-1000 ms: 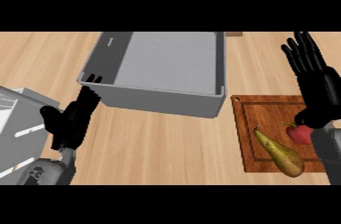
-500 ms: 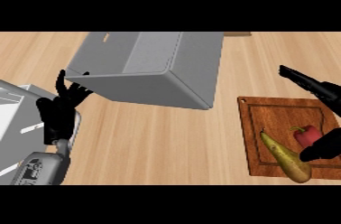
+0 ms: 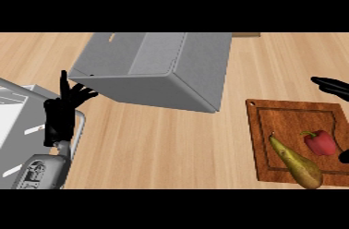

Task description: Pick the bell pepper from the cutting board and place it in the cardboard box

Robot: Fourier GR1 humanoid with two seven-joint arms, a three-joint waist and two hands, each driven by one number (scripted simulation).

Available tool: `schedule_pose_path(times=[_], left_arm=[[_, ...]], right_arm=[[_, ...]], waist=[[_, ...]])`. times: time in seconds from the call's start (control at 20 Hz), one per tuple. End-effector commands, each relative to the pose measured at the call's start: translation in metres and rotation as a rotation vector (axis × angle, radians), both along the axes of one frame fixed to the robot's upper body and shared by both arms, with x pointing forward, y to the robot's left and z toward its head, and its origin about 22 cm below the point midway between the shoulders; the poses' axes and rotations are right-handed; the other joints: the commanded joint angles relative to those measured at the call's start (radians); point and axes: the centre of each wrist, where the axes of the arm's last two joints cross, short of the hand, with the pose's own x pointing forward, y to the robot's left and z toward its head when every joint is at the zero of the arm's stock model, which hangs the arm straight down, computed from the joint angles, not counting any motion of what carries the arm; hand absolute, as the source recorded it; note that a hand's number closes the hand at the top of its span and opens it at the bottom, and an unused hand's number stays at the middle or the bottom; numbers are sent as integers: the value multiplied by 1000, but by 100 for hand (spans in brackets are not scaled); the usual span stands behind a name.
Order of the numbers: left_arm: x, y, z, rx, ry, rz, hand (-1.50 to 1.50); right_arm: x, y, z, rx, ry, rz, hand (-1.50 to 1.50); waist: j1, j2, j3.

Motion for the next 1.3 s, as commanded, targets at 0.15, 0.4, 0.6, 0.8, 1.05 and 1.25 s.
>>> schedule_pose_path(times=[0.15, 0.4, 0.6, 0.8, 1.05, 1.25], left_arm=[[-12, 50, -3, 241, 83, -2, 0], [-2, 56, 3, 244, 97, -3, 0], [-21, 62, -8, 258, 101, -15, 0], [-11, 68, 2, 247, 106, 1, 0], [-10, 69, -1, 257, 113, 2, 0], [-22, 68, 1, 257, 126, 13, 0]], right_arm=[[-3, -23, 23, -358, -54, 202, -150], [-3, -31, 17, -594, -80, 230, -150], [-1, -11, -8, -715, -71, 288, -150], [6, -12, -27, -784, -62, 284, -150], [24, -7, -35, -808, -106, 276, -150], [28, -6, -46, -818, -80, 291, -150]], waist=[[38, -2, 4], [35, 2, 2], [29, -11, -1], [19, -8, 0], [7, -9, 0], [7, -14, 0]])
